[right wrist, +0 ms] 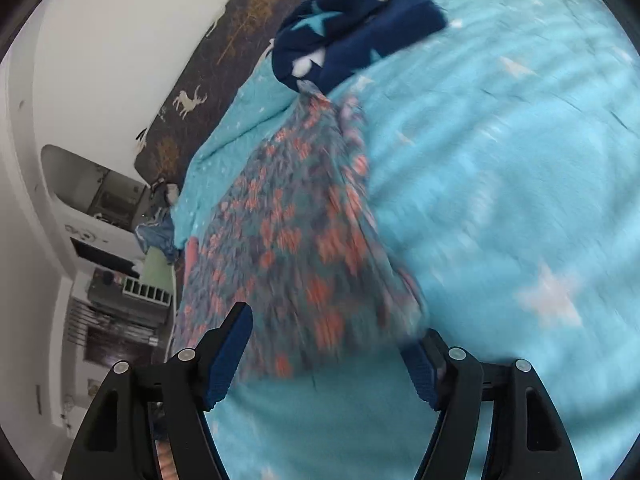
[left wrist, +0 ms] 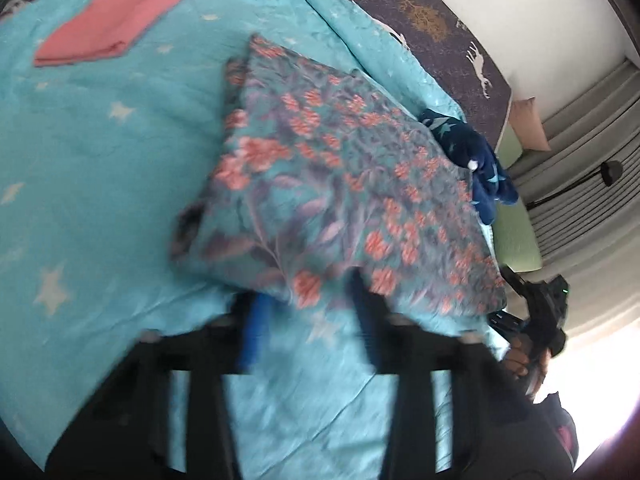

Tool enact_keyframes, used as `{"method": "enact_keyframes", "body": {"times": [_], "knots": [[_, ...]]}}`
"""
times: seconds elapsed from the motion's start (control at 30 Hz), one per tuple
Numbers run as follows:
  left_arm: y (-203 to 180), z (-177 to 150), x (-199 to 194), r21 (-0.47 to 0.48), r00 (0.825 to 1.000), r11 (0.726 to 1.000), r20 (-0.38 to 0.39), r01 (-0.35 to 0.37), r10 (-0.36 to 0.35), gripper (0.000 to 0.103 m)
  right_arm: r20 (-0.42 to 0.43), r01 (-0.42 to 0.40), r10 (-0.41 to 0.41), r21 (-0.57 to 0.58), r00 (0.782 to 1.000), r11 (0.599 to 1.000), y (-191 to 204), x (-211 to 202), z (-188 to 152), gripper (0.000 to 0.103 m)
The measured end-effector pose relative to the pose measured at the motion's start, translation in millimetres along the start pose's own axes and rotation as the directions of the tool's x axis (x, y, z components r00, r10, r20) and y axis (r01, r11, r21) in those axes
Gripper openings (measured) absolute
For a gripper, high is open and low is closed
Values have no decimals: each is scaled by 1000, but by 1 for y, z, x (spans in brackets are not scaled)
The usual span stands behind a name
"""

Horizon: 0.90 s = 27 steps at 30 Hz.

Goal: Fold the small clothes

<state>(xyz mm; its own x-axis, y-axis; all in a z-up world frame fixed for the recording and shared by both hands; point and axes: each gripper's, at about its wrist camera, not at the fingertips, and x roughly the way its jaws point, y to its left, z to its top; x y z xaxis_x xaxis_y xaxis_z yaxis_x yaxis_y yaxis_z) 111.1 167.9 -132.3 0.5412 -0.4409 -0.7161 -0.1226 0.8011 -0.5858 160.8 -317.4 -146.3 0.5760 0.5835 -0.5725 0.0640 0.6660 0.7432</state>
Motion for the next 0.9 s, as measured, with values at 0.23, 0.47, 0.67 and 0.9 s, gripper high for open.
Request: {"method": "enact_keyframes", "body": {"times": [0.23, 0.47, 0.67, 0.9], "knots": [[-5, 12, -9, 1, 998, 1000, 56, 2, -2, 5, -29, -78, 83, 157, 996, 985, -14, 16, 18, 7], [-18, -18, -59, 94, 996, 993, 49, 68, -73, 5, -8, -47, 47, 35, 999, 998, 7, -55, -27, 7], [-9, -52, -53, 114, 999, 993, -34, -7, 11, 6, -75, 48, -45, 34, 996, 998, -17, -78, -69, 9], [17, -48, -79, 52, 967, 969, 96, -241, 236, 10, 43, 259, -258, -16, 965, 966, -28, -128, -70, 30]]}}
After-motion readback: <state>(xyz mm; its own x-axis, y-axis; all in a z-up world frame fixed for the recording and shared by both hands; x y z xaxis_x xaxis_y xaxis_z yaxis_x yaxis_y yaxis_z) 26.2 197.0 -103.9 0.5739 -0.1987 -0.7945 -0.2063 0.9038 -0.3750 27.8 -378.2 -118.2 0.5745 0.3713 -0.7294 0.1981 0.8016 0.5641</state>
